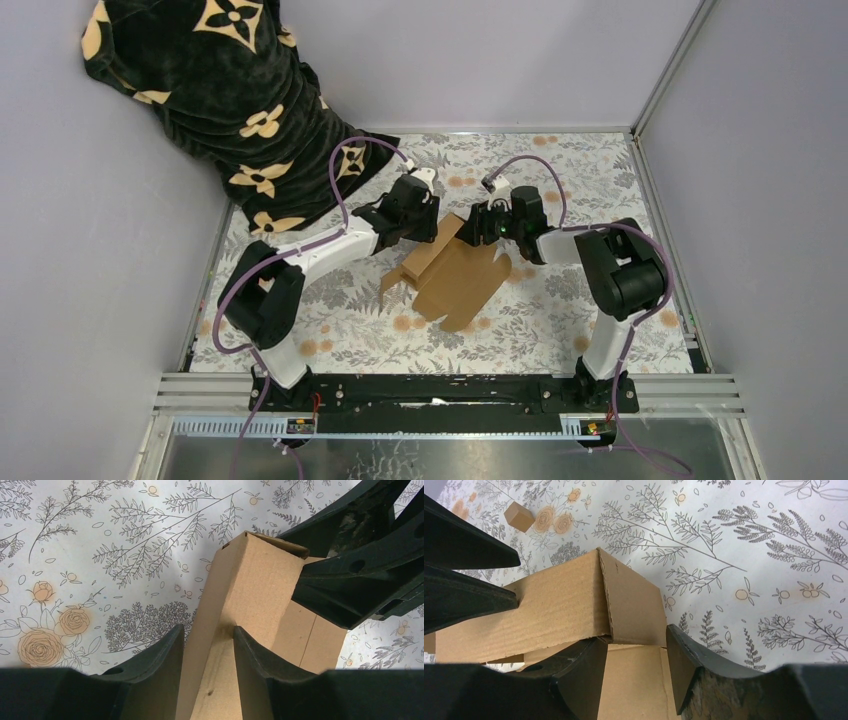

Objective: Fold the paper box

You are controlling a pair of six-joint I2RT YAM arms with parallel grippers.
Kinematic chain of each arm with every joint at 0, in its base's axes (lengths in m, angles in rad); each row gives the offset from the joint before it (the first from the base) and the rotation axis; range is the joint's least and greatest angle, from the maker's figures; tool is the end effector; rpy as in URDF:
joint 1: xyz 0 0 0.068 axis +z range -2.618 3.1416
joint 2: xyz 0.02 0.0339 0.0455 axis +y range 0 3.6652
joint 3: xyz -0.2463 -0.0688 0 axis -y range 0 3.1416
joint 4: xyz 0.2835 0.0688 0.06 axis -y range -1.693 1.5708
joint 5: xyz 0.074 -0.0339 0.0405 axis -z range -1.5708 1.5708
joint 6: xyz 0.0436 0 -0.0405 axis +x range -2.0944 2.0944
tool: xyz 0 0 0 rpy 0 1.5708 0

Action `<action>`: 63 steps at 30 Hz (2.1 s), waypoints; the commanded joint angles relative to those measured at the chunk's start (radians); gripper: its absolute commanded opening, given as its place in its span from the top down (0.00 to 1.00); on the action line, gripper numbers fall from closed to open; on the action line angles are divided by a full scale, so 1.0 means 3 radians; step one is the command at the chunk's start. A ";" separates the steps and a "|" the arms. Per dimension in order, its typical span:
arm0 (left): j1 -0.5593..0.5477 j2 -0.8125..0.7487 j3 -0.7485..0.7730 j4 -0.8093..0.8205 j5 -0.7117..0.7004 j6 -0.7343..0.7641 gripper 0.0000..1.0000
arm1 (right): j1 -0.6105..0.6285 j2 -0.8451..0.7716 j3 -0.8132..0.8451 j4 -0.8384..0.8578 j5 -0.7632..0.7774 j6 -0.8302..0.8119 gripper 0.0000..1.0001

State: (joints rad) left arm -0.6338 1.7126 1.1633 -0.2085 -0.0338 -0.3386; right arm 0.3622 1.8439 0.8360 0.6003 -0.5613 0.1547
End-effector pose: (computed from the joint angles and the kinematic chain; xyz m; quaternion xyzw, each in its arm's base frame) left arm 0.3339 -0.2436 0.1797 0.1285 0.9094 -0.1710 0.3568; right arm 0.3567 0.1600 0.0990 -0.2345 0.7828 0.3587 0.4512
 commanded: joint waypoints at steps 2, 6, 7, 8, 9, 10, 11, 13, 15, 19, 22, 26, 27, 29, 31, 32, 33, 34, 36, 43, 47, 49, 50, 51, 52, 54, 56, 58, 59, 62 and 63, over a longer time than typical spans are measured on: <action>0.0011 0.0140 0.0001 -0.0115 0.0076 0.0101 0.53 | 0.0038 0.0111 -0.0015 0.0535 0.0086 0.0019 0.46; 0.0016 0.0160 -0.0001 -0.0108 0.0082 0.0101 0.53 | 0.0073 0.0168 -0.0068 0.0750 0.0174 0.0098 0.53; 0.0016 0.0165 0.0003 -0.0112 0.0082 0.0101 0.53 | 0.0083 0.0179 -0.0085 0.0809 0.0202 0.0115 0.54; 0.0016 0.0169 0.0001 -0.0110 0.0086 0.0101 0.53 | 0.0099 0.0192 -0.0102 0.0869 0.0244 0.0135 0.55; 0.0023 0.0171 -0.0001 -0.0115 0.0087 0.0105 0.53 | 0.0117 0.0205 -0.0114 0.0919 0.0274 0.0161 0.56; 0.0022 0.0171 -0.0006 -0.0113 0.0088 0.0106 0.53 | 0.0132 0.0227 -0.0108 0.0939 0.0295 0.0176 0.58; 0.0021 0.0171 -0.0007 -0.0116 0.0087 0.0110 0.53 | 0.0151 0.0235 -0.0107 0.0955 0.0326 0.0190 0.59; 0.0029 0.0179 0.0001 -0.0113 0.0087 0.0111 0.53 | 0.0195 0.0240 -0.0121 0.0982 0.0429 0.0195 0.62; 0.0032 0.0186 0.0003 -0.0113 0.0090 0.0106 0.53 | 0.0233 0.0228 -0.0142 0.0993 0.0559 0.0198 0.64; 0.0037 0.0192 0.0004 -0.0114 0.0097 0.0101 0.53 | 0.0305 0.0161 -0.0183 0.0976 0.0889 0.0239 0.70; 0.0037 0.0184 -0.0005 -0.0113 0.0097 0.0101 0.53 | 0.0348 0.0071 -0.0186 0.0879 0.1137 0.0214 0.73; 0.0037 0.0176 -0.0014 -0.0111 0.0097 0.0101 0.53 | 0.0415 -0.0029 -0.0200 0.0806 0.1478 0.0155 0.76; 0.0037 0.0176 -0.0016 -0.0111 0.0093 0.0101 0.53 | 0.0437 -0.0046 -0.0199 0.0788 0.1554 0.0127 0.77; 0.0037 0.0181 -0.0009 -0.0111 0.0092 0.0101 0.53 | 0.0507 -0.0088 -0.0197 0.0728 0.1795 0.0062 0.80; 0.0043 0.0187 -0.0009 -0.0109 0.0092 0.0099 0.53 | 0.0592 -0.0134 -0.0181 0.0632 0.2061 0.0004 0.82; 0.0042 0.0191 -0.0010 -0.0108 0.0095 0.0096 0.53 | 0.0624 -0.0152 -0.0179 0.0600 0.2211 -0.0020 0.82; 0.0042 0.0196 -0.0007 -0.0103 0.0097 0.0096 0.53 | 0.0655 -0.0169 -0.0182 0.0582 0.2331 -0.0047 0.82; 0.0042 0.0201 -0.0007 -0.0104 0.0097 0.0096 0.53 | 0.0691 -0.0188 -0.0188 0.0562 0.2445 -0.0066 0.82; 0.0042 0.0200 -0.0006 -0.0101 0.0097 0.0091 0.53 | 0.0730 -0.0222 -0.0194 0.0530 0.2572 -0.0117 0.83; 0.0042 0.0205 -0.0003 -0.0094 0.0097 0.0085 0.53 | 0.0794 -0.0409 -0.0265 0.0370 0.2708 -0.0177 0.86; 0.0042 0.0194 -0.0007 -0.0086 0.0159 0.0078 0.53 | 0.0812 -0.0717 -0.0569 0.0318 0.2602 -0.0077 0.87; 0.0044 0.0197 -0.0001 -0.0067 0.0192 0.0071 0.53 | 0.0822 -0.0843 -0.0782 0.0448 0.2526 -0.0002 0.86; 0.0042 0.0204 -0.0002 -0.0057 0.0208 0.0064 0.53 | 0.0835 -0.0901 -0.0890 0.0561 0.2513 0.0009 0.86; 0.0045 0.0212 0.0002 -0.0046 0.0221 0.0053 0.52 | 0.0842 -0.0973 -0.0954 0.0660 0.2493 0.0011 0.86; 0.0042 0.0221 0.0002 -0.0040 0.0240 0.0044 0.53 | 0.0839 -0.0985 -0.0965 0.0678 0.2491 0.0022 0.85; 0.0042 0.0240 0.0020 -0.0041 0.0273 0.0032 0.53 | 0.0840 -0.0945 -0.0875 0.0568 0.2428 -0.0002 0.85; 0.0042 0.0245 0.0024 -0.0035 0.0286 0.0025 0.53 | 0.0841 -0.0889 -0.0866 0.0615 0.2386 -0.0004 0.85; 0.0042 0.0241 0.0024 -0.0027 0.0282 0.0031 0.53 | 0.0840 -0.0865 -0.0923 0.0724 0.2393 0.0026 0.84; 0.0044 0.0249 0.0022 -0.0027 0.0281 0.0034 0.53 | 0.0843 -0.0856 -0.0966 0.0799 0.2391 0.0050 0.84; 0.0042 0.0280 0.0028 -0.0018 0.0304 0.0034 0.53 | 0.0842 -0.0828 -0.1072 0.1001 0.2369 0.0086 0.83; 0.0041 0.0287 0.0024 -0.0019 0.0319 0.0030 0.53 | 0.0842 -0.0820 -0.1095 0.1068 0.2367 0.0090 0.82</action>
State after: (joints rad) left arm -0.6254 1.7477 1.1767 -0.1574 0.0513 -0.3416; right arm 0.6140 1.5936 0.5255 0.7345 0.1543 0.1452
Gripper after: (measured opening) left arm 0.473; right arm 0.173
